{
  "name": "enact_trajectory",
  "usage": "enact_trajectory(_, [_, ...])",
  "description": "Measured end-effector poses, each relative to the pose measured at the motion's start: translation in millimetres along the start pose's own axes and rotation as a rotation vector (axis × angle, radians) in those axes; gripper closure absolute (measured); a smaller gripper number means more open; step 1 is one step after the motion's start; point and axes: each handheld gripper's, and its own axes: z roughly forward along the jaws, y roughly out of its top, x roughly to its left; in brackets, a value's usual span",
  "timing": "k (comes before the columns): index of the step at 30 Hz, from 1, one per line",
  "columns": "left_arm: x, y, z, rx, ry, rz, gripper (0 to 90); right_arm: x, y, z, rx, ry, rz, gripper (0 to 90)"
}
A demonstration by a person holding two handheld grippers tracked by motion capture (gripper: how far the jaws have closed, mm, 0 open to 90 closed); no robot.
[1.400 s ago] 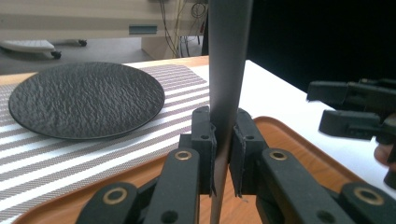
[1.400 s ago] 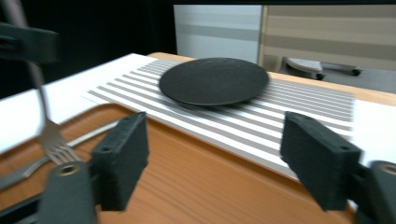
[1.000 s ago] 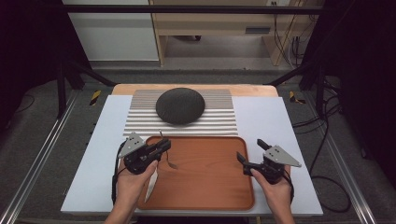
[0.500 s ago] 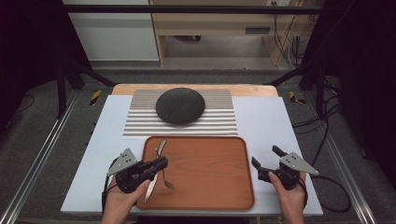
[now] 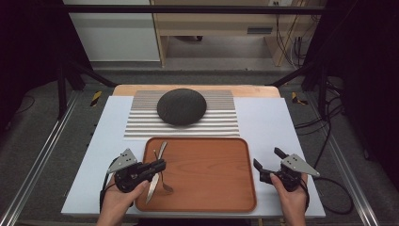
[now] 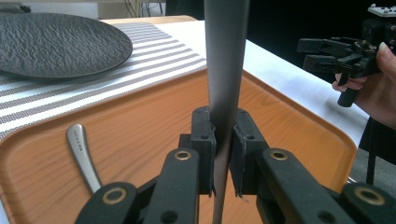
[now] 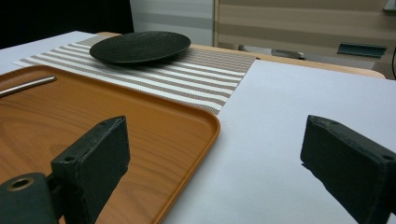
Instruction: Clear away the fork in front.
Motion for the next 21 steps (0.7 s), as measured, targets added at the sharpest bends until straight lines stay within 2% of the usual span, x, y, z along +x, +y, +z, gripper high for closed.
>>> enact_trajectory(5, [9.9, 2.0, 2.8, 0.015, 0.03, 0.014, 82.2, 0.2, -0.2, 0.2, 0.002, -0.001, -0.001, 8.1])
enact_trajectory(15, [35.4, 4.3, 25.6, 0.049, 0.071, -0.029, 80.8, 2.2, -1.4, 2.2, 0.014, 0.006, -0.004, 8.1])
enact_trajectory(21, [43.2, 5.3, 41.5, 0.086, 0.105, -0.008, 78.1, 2.3, -2.1, 2.9, 0.02, 0.008, -0.004, 8.1])
